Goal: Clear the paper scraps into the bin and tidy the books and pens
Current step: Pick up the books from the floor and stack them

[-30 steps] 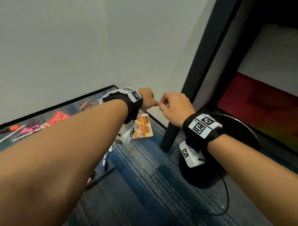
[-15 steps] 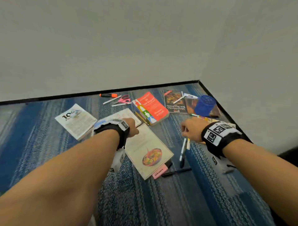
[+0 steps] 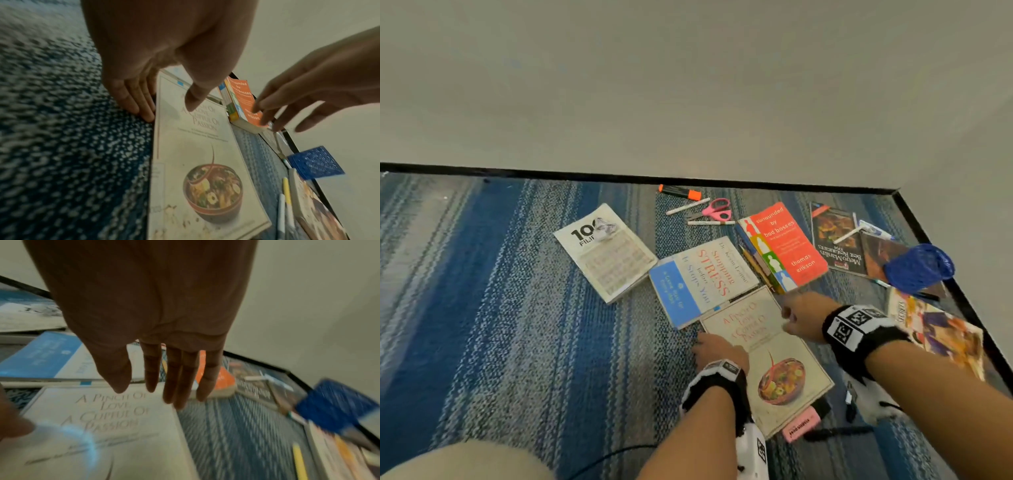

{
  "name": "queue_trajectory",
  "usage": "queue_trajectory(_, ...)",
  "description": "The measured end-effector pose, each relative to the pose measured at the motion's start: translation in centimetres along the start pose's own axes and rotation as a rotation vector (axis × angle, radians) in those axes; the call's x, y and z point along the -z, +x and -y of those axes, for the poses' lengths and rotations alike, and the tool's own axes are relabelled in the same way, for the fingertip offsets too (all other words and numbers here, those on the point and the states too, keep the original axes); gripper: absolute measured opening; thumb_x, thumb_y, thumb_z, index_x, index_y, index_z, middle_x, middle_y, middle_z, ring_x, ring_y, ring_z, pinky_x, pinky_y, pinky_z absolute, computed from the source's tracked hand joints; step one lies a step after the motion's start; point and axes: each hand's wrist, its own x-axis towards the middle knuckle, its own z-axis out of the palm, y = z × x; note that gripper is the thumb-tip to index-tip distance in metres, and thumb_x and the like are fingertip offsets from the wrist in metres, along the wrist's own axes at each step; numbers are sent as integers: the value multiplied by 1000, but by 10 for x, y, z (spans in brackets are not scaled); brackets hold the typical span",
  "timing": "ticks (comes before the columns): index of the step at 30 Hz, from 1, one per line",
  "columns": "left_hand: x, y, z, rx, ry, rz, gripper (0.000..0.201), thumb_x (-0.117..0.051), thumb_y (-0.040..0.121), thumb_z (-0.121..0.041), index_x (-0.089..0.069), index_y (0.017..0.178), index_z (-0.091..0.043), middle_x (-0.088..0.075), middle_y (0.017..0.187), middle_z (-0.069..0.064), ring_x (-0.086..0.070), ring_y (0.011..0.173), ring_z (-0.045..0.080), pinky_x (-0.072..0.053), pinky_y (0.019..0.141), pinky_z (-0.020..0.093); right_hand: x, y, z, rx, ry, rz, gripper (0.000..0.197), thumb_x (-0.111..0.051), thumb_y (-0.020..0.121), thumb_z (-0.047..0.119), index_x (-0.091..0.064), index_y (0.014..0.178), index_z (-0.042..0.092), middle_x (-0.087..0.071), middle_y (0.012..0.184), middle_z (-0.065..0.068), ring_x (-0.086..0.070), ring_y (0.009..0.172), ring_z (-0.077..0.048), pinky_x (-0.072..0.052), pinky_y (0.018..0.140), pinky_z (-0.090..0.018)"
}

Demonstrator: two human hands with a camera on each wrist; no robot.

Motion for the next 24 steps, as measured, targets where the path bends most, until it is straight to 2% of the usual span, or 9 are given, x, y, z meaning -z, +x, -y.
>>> queue_trajectory(2, -7, -1, -5, 41, -46, -29, 56, -60, 88, -25, -33, 131, -2, -43, 136, 19, -53, 119, 35, -46, 97, 42, -34, 8, 2, -75, 125, 53, 54, -56, 90, 38, -40, 137, 14, -46, 139, -9, -49, 124, -26, -43, 100, -35)
queue_trajectory(4, -7, 7, -6, 2, -38, -22, 50, -62, 87, -34, -45, 123, -2, -54, 128, 16, -58, 114, 33, -49, 93, 41, -72, 17, 0, -172, 354, 35, 70, -61, 84, 40, -31, 142, 12, -40, 144, -12, -46, 128, -29, -40, 104, -36)
queue_trajectory(6, -5, 18, -5, -88, -5, 38, 39, -56, 91, -37, -57, 110, -4, -62, 121, 12, -61, 109, 31, -51, 86, 37, -99, 24, 0, -253, 594, -87, 69, -65, 71, 49, -44, 127, 15, -53, 131, -13, -54, 117, -31, -44, 99, -40)
queue_trajectory(9, -5, 19, -6, -178, -125, 99, 38, -48, 95, -27, -49, 132, -17, -55, 134, 8, -56, 117, 31, -47, 89, 36, -125, 34, -4, -342, 731, -293, 90, -57, 58, 76, -50, 127, 19, -60, 123, -14, -52, 118, -36, -38, 102, -46)
queue_trajectory(11, 1, 12, -11, -297, -253, 84, 41, -45, 97, -21, -42, 138, -21, -52, 138, 6, -53, 122, 30, -45, 96, 36, -130, 41, -13, -347, 787, -316, 103, -42, 53, 90, -53, 128, 21, -60, 123, -18, -48, 120, -38, -35, 105, -49)
queue_trajectory(13, 17, 4, -15, -426, -361, 30, 37, -46, 98, -21, -45, 135, -18, -55, 135, 5, -53, 122, 29, -44, 98, 34, -124, 46, -18, -358, 945, -310, 104, -43, 51, 95, -58, 120, 19, -62, 118, -19, -54, 114, -37, -41, 103, -50)
queue_trajectory(17, 61, 5, -17, -562, -477, -67, 38, -50, 96, -32, -52, 130, -14, -58, 132, 6, -54, 121, 27, -43, 103, 40, -91, 42, 5, -104, 1532, -254, 65, -69, 64, 70, -66, 104, 19, -74, 102, -5, -70, 93, -27, -53, 91, -50)
queue_trajectory(21, 102, 8, -2, -530, -567, -231, 32, -49, 98, -25, -57, 124, -9, -61, 125, 10, -56, 116, 27, -44, 99, 36, -54, 47, 47, 92, 1581, -234, 64, -74, 65, 63, -68, 111, 17, -73, 108, -4, -69, 97, -26, -51, 94, -49)
queue_trajectory(24, 123, 15, 28, -403, -550, -361, 32, -50, 96, -21, -59, 124, -9, -61, 127, 11, -56, 117, 28, -44, 99, 34, -29, 44, 80, 203, 1373, -298, 41, -65, 86, 40, -67, 116, 12, -69, 113, -4, -65, 102, -22, -49, 94, -36)
